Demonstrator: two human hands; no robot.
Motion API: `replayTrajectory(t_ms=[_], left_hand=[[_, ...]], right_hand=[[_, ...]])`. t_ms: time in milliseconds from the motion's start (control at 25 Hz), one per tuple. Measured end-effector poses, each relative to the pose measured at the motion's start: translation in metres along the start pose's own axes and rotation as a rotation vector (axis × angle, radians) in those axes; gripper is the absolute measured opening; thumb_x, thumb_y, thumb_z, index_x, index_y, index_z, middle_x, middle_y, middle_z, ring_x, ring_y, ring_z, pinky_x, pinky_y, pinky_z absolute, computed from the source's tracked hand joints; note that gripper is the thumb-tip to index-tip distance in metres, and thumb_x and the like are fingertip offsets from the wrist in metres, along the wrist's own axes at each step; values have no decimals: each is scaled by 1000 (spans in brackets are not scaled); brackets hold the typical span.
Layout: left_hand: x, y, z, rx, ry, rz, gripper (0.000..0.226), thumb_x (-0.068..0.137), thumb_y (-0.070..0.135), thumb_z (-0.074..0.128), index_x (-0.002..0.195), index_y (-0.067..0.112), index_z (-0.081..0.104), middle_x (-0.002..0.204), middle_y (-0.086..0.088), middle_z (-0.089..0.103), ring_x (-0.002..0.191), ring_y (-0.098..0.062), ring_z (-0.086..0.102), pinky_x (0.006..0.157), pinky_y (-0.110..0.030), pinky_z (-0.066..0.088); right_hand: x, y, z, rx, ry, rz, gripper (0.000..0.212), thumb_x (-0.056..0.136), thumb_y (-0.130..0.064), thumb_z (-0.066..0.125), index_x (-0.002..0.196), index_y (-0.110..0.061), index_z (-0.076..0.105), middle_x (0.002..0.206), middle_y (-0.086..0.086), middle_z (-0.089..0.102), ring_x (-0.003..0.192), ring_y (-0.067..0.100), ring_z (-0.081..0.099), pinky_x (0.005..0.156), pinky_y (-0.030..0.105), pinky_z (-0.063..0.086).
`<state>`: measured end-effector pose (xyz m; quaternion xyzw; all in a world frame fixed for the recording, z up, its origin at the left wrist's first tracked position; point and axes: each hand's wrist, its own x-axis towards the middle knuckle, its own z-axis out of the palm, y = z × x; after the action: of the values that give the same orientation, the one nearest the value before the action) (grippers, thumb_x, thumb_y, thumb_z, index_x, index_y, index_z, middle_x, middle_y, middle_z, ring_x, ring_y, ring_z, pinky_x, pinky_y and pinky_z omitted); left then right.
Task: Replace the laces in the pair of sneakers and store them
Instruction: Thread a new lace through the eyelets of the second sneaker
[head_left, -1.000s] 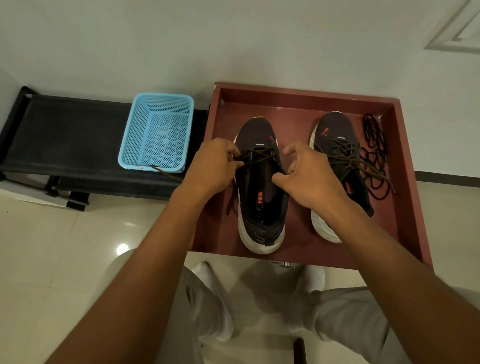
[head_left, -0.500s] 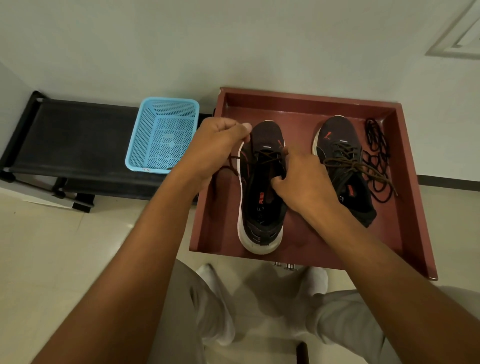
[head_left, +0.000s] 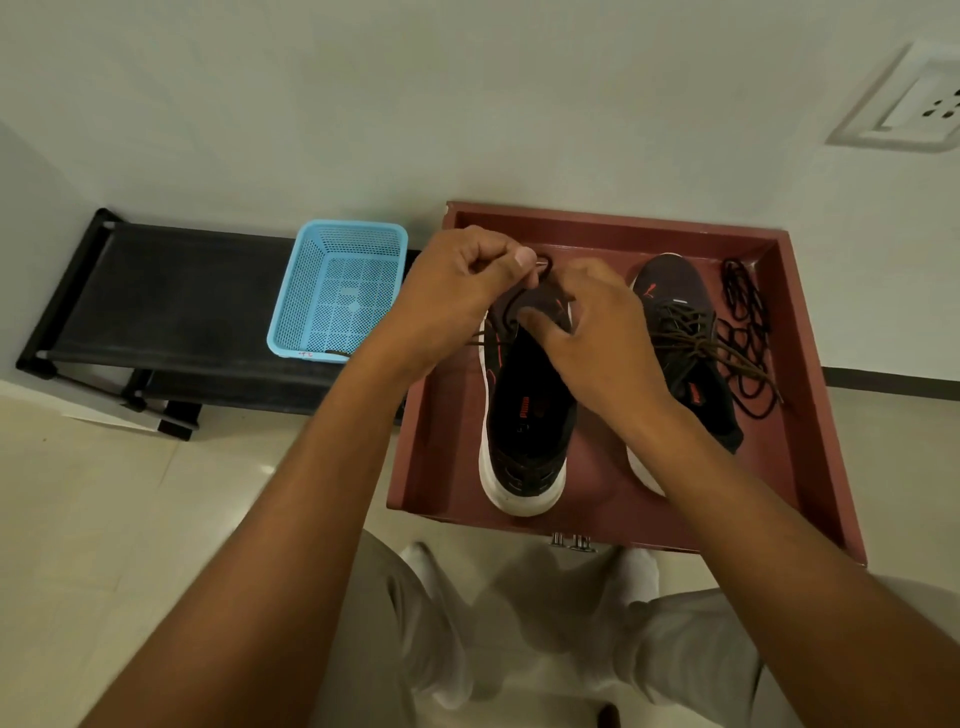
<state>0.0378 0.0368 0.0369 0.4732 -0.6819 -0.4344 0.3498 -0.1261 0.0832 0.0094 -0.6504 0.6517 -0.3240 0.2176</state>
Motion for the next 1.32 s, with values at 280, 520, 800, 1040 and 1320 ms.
replayTrajectory(t_ms=[280, 520, 800, 1040, 1320], left_hand=[[-6, -3, -8, 144, -68, -66, 29, 103, 28, 60, 80, 16, 75, 83, -8, 72, 74, -11, 60, 72, -24, 45], [-6, -5, -11, 222, -65, -111, 26, 102, 27, 62, 85, 14, 77, 65, 8, 66, 59, -6, 56, 63, -23, 46], [-4, -24, -35, 316, 53, -192, 17, 100, 26, 64, 91, 18, 76, 70, 9, 68, 64, -3, 61, 64, -20, 48], [-3, -15, -16, 337, -36, -71, 13, 97, 21, 69, 86, 18, 75, 55, 22, 58, 55, 10, 54, 55, -7, 37], [-1, -22, -35, -281, 245, -282, 15, 91, 18, 77, 98, 5, 76, 92, -8, 75, 84, -15, 71, 85, -30, 60]], right_hand=[[11, 6, -7, 156, 124, -2, 20, 91, -24, 75, 111, -26, 74, 107, -13, 70, 99, 3, 63, 84, 22, 53], [15, 9, -11, 55, 161, -40, 10, 94, -24, 72, 90, -21, 80, 88, -16, 72, 84, -2, 62, 82, 13, 45], [19, 25, -30, -206, -29, 103, 21, 92, -25, 74, 113, -21, 77, 117, -1, 75, 106, 15, 66, 98, 29, 48], [18, 8, -1, -82, -159, -109, 13, 98, -27, 68, 104, -27, 79, 90, -10, 73, 88, 9, 62, 82, 32, 51], [17, 15, -16, 32, -27, 21, 16, 97, -21, 70, 85, -21, 80, 65, -8, 69, 56, 5, 59, 57, 21, 45]])
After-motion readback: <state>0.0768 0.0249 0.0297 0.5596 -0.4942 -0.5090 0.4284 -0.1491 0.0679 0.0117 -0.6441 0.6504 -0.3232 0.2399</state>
